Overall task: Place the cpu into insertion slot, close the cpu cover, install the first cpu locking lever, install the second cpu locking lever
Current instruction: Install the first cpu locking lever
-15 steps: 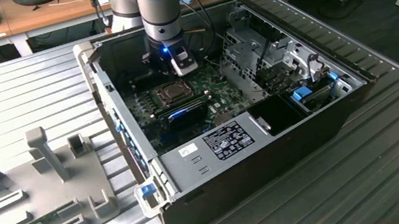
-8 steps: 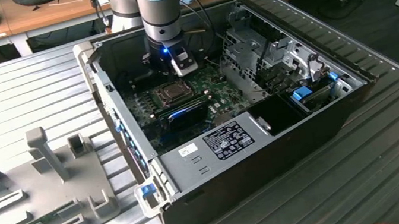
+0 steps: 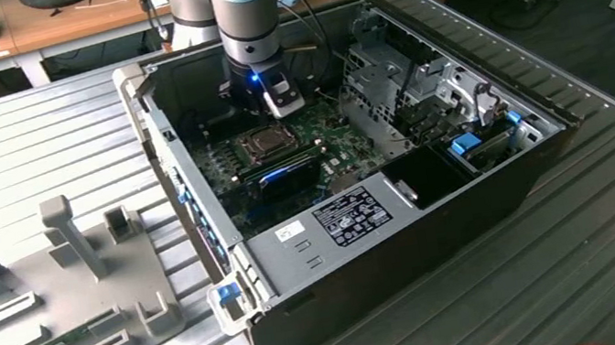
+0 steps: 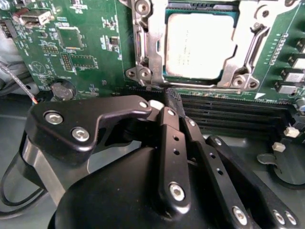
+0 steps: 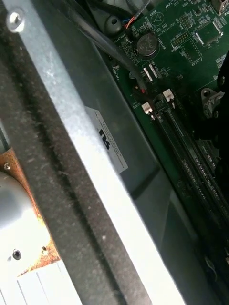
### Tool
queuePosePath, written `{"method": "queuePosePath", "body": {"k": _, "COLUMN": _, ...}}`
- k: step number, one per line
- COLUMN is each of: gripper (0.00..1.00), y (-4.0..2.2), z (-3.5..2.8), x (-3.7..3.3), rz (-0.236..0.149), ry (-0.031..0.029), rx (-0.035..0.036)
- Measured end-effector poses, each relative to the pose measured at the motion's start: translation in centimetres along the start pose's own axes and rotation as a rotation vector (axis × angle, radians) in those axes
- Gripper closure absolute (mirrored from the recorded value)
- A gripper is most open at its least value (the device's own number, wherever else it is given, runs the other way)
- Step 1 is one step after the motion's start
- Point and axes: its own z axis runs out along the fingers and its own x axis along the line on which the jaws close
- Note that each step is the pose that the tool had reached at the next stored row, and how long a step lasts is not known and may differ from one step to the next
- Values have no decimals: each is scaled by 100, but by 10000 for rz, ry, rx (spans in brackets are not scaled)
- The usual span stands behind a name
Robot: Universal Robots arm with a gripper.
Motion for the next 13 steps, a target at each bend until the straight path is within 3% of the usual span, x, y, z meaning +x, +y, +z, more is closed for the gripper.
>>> {"method": "queuePosePath", "body": {"k": 13, "gripper": 90, "y": -14, "z": 17, "x": -4, "rz": 2, "ry": 3, "rx": -5}}
